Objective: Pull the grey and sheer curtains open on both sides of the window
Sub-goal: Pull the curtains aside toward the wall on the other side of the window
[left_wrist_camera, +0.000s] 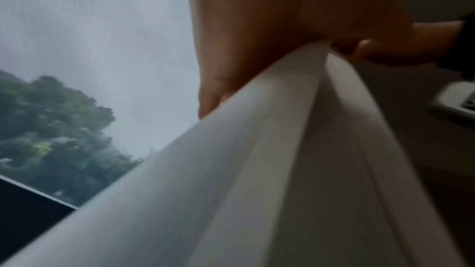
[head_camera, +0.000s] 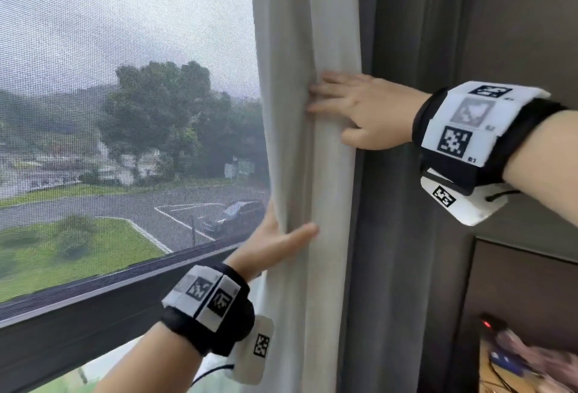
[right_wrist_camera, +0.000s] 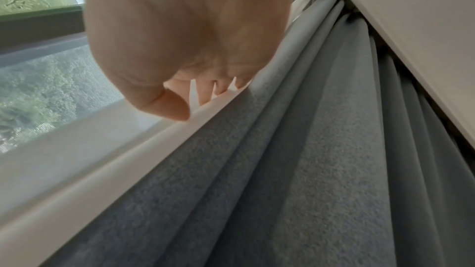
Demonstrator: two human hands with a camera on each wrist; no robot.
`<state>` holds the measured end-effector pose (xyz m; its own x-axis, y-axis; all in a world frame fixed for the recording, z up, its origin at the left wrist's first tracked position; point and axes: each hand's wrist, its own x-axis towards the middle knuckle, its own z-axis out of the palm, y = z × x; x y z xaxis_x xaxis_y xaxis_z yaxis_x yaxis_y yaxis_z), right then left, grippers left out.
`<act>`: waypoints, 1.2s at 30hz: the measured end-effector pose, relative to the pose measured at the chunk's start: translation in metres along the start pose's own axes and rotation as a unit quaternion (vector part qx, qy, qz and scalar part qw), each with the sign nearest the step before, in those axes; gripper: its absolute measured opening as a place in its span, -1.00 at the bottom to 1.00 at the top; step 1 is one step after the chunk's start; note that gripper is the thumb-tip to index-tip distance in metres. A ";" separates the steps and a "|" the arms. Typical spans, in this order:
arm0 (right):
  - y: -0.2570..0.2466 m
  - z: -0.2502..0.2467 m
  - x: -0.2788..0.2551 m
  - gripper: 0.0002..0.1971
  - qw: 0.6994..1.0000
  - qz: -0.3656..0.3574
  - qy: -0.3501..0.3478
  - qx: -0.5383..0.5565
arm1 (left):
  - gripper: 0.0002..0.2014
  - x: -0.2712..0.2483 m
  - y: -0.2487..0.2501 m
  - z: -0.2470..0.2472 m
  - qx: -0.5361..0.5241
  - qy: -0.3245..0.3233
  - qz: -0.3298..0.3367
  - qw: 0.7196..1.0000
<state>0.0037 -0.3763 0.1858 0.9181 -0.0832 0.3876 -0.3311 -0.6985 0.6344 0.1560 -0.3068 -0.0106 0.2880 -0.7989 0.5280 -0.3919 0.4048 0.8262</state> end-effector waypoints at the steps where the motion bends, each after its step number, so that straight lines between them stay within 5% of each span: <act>1: -0.002 -0.004 -0.001 -0.28 1.000 -0.001 0.007 0.006 | 0.04 -0.001 0.002 0.010 0.022 -0.006 0.001 1.000; 4: -0.005 -0.016 -0.007 -0.20 1.000 -0.005 0.026 -0.003 | 0.17 0.000 0.004 0.037 0.091 0.035 0.011 0.995; 9: -0.002 -0.025 -0.019 0.00 0.998 -0.006 0.023 -0.050 | -0.19 0.007 0.000 0.068 0.086 0.092 0.101 0.987; 14: 0.002 -0.017 -0.028 0.10 0.988 -0.043 0.016 -0.150 | -0.29 0.016 -0.007 0.078 0.132 0.137 0.126 0.974; 22: 0.009 0.005 -0.020 0.12 0.951 -0.059 -0.061 -0.296 | -0.41 0.018 -0.010 0.081 0.152 0.083 0.143 0.974; 27: 0.006 0.009 -0.006 0.12 0.945 -0.095 -0.016 -0.313 | -0.48 0.011 -0.006 0.069 0.158 0.040 0.152 0.975; 30: 0.003 0.008 0.013 -0.01 0.949 -0.089 -0.025 -0.303 | -0.55 0.007 -0.004 0.058 0.134 0.021 0.143 0.980; 33: -0.002 0.007 0.025 -0.42 0.961 -0.060 -0.038 -0.266 | -0.64 0.006 -0.006 0.038 0.112 -0.011 0.114 0.987; 36: -0.001 0.008 0.025 -0.59 0.974 -0.028 -0.019 -0.224 | -0.35 0.006 -0.012 0.010 0.063 -0.040 0.084 0.994</act>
<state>0.0286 -0.3837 0.1897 0.9423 -0.0861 0.3236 -0.3336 -0.3226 0.8858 0.1536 -0.3210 -0.0188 0.1408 -0.7589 0.6358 -0.5360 0.4815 0.6935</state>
